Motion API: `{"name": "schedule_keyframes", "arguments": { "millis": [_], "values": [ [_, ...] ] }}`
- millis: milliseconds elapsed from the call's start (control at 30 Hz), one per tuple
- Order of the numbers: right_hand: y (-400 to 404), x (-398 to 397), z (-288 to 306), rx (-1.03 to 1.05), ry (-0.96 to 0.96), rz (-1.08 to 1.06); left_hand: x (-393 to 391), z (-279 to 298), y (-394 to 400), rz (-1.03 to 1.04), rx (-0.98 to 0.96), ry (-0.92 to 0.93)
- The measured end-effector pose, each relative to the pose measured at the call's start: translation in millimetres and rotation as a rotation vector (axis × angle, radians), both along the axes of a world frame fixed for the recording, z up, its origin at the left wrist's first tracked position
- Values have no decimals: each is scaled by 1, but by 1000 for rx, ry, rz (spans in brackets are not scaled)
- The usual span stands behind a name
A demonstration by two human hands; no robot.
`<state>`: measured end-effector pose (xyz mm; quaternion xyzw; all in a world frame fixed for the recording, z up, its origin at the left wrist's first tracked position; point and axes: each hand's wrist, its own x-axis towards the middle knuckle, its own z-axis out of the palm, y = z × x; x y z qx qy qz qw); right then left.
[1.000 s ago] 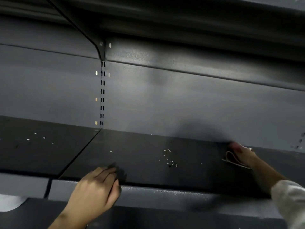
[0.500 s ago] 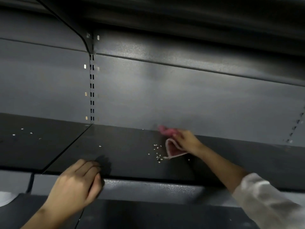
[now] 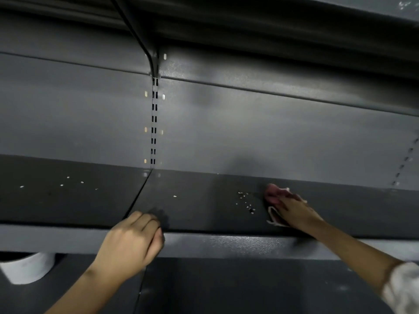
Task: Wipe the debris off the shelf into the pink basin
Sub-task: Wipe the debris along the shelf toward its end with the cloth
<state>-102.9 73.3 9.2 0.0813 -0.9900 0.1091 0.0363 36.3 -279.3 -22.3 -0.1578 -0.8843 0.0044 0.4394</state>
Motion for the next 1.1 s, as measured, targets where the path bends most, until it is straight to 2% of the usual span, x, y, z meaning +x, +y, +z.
{"name": "schedule_keyframes", "arguments": {
  "millis": [167,267,433,533,667,767,833,967,1033,1100],
  "values": [
    [-105,19,10,-99,17,49,3,6,-26,-59,10,-50],
    [-136,24,19,-268,98,-43,7,4,-37,-85,4,-58],
    [-96,38,39,-343,150,-289,11,2,-57,-141,7,-70],
    [-70,56,32,-223,61,-334,11,1,-59,-171,10,-70],
    [-91,61,21,-22,-101,-228,9,-1,-55,-168,9,-57],
    [-132,58,13,73,-78,-111,8,-2,-53,-161,11,-42],
    [-161,57,8,21,-29,-19,8,-1,-52,-162,16,-33],
    [-195,61,7,-322,98,173,7,6,-49,-128,0,-11],
    [-193,57,12,-299,113,227,6,7,-52,-119,-10,-2],
    [-174,47,24,-278,140,174,5,4,-56,-122,-21,-2]
  ]
}}
